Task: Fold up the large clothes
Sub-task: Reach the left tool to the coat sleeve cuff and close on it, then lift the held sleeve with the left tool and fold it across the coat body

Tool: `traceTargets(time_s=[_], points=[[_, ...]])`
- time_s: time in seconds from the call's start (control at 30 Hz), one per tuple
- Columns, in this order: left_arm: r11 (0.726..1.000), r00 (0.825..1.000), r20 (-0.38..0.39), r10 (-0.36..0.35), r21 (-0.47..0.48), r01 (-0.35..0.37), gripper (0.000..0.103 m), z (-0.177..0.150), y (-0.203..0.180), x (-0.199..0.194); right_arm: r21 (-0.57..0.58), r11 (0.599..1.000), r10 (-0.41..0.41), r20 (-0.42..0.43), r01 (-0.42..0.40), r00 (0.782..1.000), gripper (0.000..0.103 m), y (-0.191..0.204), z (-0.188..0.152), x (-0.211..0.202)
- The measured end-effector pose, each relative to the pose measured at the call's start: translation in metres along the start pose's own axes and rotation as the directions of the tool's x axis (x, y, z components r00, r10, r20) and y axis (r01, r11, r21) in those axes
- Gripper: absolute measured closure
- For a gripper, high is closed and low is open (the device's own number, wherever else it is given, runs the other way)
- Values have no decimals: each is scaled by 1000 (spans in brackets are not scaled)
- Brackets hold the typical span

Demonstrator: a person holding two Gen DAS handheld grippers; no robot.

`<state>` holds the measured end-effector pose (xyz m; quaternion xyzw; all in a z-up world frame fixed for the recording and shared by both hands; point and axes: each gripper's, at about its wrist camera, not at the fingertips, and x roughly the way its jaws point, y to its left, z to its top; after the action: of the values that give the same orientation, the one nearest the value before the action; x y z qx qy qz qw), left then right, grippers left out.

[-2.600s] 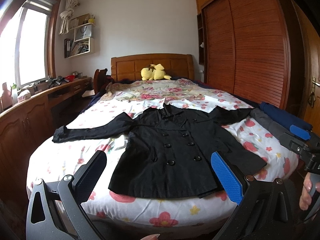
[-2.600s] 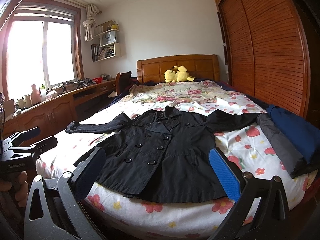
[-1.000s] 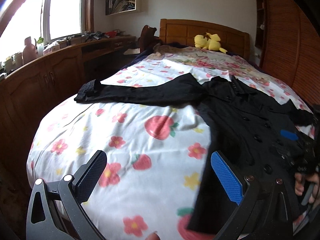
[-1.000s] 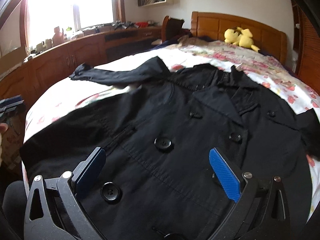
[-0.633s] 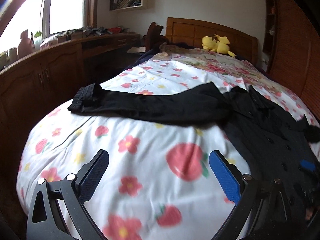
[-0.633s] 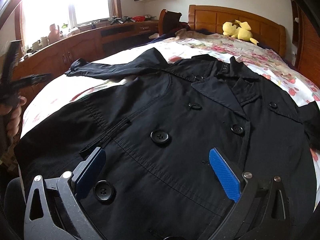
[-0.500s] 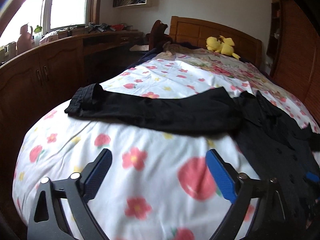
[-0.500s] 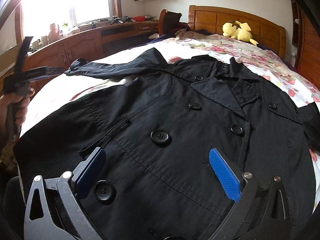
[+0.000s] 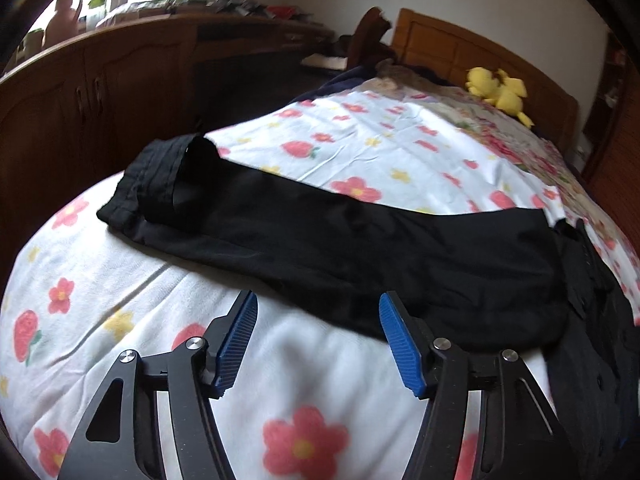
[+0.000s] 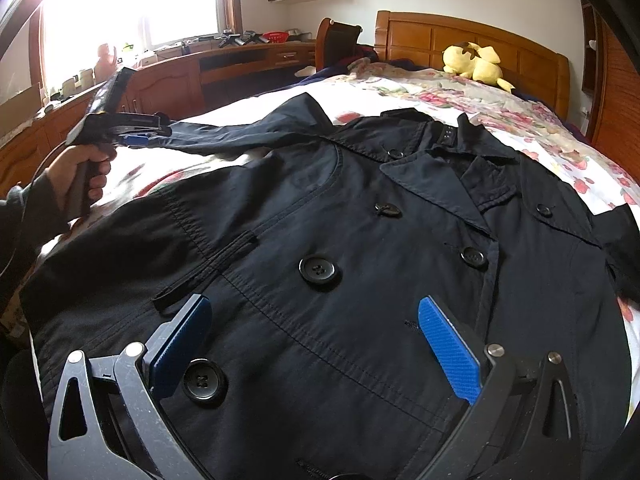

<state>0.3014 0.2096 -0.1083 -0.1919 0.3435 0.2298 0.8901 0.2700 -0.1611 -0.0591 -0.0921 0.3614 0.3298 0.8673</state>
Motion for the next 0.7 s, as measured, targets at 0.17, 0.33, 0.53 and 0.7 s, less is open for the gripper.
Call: traceTargets(time_s=[0.17,0.33,0.53,0.7], points=[[995,999,-53,12,-100,-17,46,13,16,23,-2,1000,-1,2,1,1000,0,0,0,0],[989,997,-48,59,-132,-65,77,34,28,44,-3,1000,-2,2,2,1000,0,0,-1,0],[993,994,-27,101,-66,-103,99,45,12,41,-11,1000,-9,10,9,1000,0,1,-1,-1],[994,993,58,103,25,-105,100,62,-28,5,-16,1000,-15,22,16,1000,0,3,-2,-4]])
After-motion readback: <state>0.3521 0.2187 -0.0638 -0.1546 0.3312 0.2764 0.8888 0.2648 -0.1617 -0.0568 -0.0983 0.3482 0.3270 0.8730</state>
